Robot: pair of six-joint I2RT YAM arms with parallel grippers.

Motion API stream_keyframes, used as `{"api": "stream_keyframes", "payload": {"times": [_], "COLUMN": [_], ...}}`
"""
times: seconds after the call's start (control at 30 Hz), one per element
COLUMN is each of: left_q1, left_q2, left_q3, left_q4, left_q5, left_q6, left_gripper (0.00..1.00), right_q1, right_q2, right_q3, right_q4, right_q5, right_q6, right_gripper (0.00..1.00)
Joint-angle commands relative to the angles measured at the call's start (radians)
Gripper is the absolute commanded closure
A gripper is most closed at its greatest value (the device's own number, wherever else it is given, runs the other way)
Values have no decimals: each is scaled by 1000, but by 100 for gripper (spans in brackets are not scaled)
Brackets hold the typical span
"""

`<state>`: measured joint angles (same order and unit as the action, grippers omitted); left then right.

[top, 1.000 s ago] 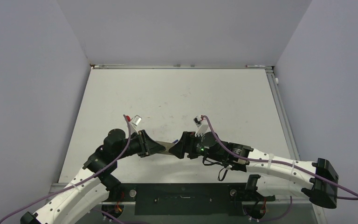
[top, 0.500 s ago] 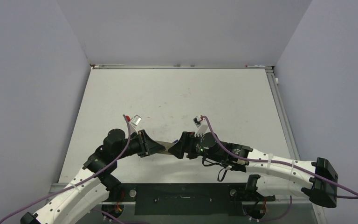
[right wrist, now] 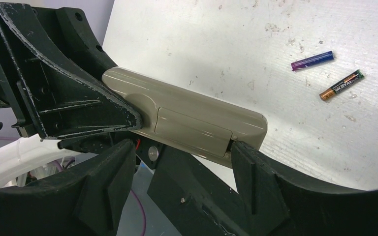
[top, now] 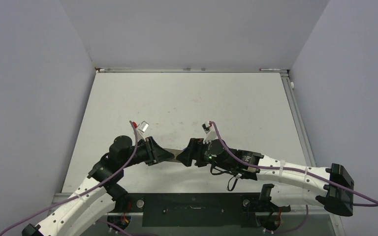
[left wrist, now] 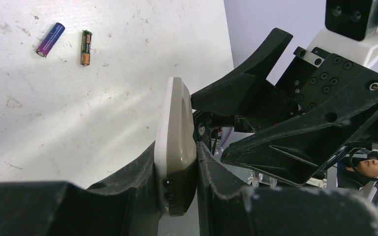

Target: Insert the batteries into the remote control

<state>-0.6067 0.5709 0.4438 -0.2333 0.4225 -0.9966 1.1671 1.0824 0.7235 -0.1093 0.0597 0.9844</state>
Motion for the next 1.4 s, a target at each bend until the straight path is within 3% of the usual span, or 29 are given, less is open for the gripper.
{"api": "stream_keyframes", "payload": {"times": [0.0,1.37], "left_q1": [-5,4], "left_q2": [-14,0], "left_q3": [19,-38], "left_q4": [149,326], "left_q5": [93,181], "left_q6": [-63,-170], "left_gripper": [100,100], "right_q1": [12,8], "right_q2": [18,-41], "right_q3": [27,-122], "right_q4": [29,353], "right_q5": [12,-157], "right_q6": [5,97], "right_gripper": [30,30]}}
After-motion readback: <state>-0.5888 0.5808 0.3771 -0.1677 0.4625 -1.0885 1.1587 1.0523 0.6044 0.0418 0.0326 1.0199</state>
